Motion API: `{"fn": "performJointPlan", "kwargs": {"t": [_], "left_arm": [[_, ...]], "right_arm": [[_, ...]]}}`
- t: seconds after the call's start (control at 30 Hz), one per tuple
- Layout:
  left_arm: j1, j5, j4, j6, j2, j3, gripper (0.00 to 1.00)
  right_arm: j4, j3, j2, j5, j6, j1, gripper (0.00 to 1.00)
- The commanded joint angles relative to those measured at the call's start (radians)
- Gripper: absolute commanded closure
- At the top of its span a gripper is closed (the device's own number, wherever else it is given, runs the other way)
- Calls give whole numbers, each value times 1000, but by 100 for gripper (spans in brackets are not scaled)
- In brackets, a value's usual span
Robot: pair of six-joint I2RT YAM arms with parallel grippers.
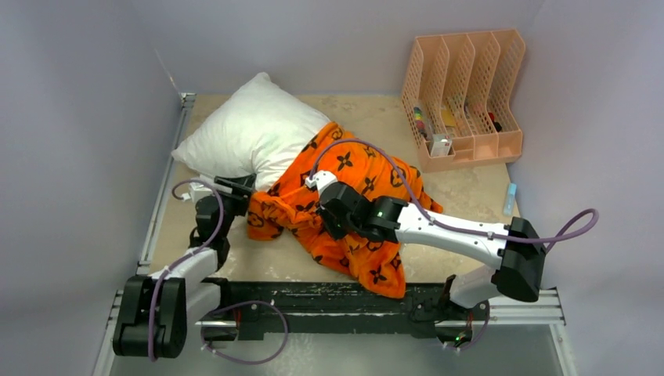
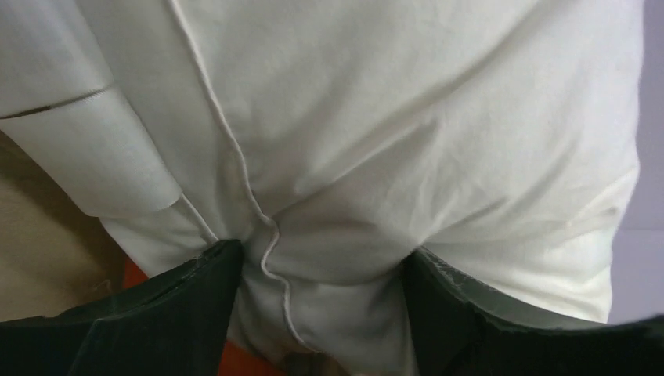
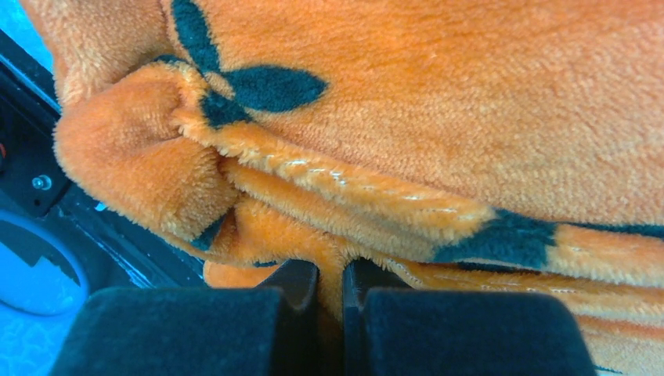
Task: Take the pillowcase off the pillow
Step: Remove the pillow from the pillowcase.
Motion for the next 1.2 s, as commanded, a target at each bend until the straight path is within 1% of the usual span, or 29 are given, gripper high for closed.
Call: {"fn": "performJointPlan", "kwargs": {"t": [0.0, 0.03, 0.1, 0.13, 0.23, 0.3, 0.33, 0.37, 0.4, 0.43, 0.47, 0.53, 0.6, 0.7, 0.8, 0.87, 0.93, 1.0, 1.07, 1.1, 1.13, 1.17], "left_arm": [[-101, -70, 75, 29, 30, 23, 39], [-105, -79, 77, 38, 46, 42, 51], [-105, -93, 64, 54, 76, 93, 88], [-105, -96, 34, 73, 80, 128, 100], [-81, -165, -164, 152, 79, 280, 100], [-9, -144, -279, 214, 101, 415, 100], [25, -123, -325, 245, 119, 481, 100], [59, -108, -379, 278, 148, 584, 100], [84, -89, -422, 304, 182, 652, 100], [105, -56, -442, 315, 221, 716, 100], [116, -29, -457, 319, 262, 772, 100], [122, -26, -471, 333, 320, 845, 100], [125, -20, -481, 338, 368, 898, 100], [126, -7, -503, 348, 415, 953, 100], [134, -22, -531, 367, 429, 979, 100], [145, -30, -564, 390, 436, 1001, 100], [158, -18, -575, 397, 453, 1020, 100], [161, -10, -581, 403, 473, 1042, 100], [161, -3, -586, 409, 488, 1062, 100], [161, -3, -596, 414, 492, 1072, 100], [162, -8, -613, 423, 496, 1089, 100], [162, -9, -635, 436, 505, 1111, 100]], "right_arm": [[54, 114, 9, -31, 18, -7, 100], [53, 121, 12, -32, 18, -7, 100], [50, 126, 15, -31, 12, -7, 100], [37, 126, 14, -14, 12, -7, 100], [-42, 112, -1, 57, 9, -7, 100], [-110, 71, -26, 66, 13, -3, 100], [-133, 33, -46, 34, 20, -2, 100], [-141, -11, -68, -23, 27, 1, 100], [-136, -64, -94, -113, 30, 5, 100], [-130, -109, -117, -243, 32, 15, 100], [-129, -146, -140, -308, 42, 38, 100], [-141, -196, -188, -432, 61, 92, 100], [-162, -219, -228, -528, 85, 136, 100], [-238, -221, -250, -579, 109, 183, 100], [-345, -239, -259, -605, 117, 197, 100], [-418, -251, -292, -627, 117, 199, 100], [-448, -250, -330, -718, 138, 199, 100], [-424, -251, -372, -807, 157, 207, 100], [-450, -255, -425, -819, 139, 209, 100], [-499, -235, -446, -808, 137, 209, 100], [-567, -210, -464, -757, 141, 207, 100], [-581, -181, -483, -664, 146, 204, 100]]}}
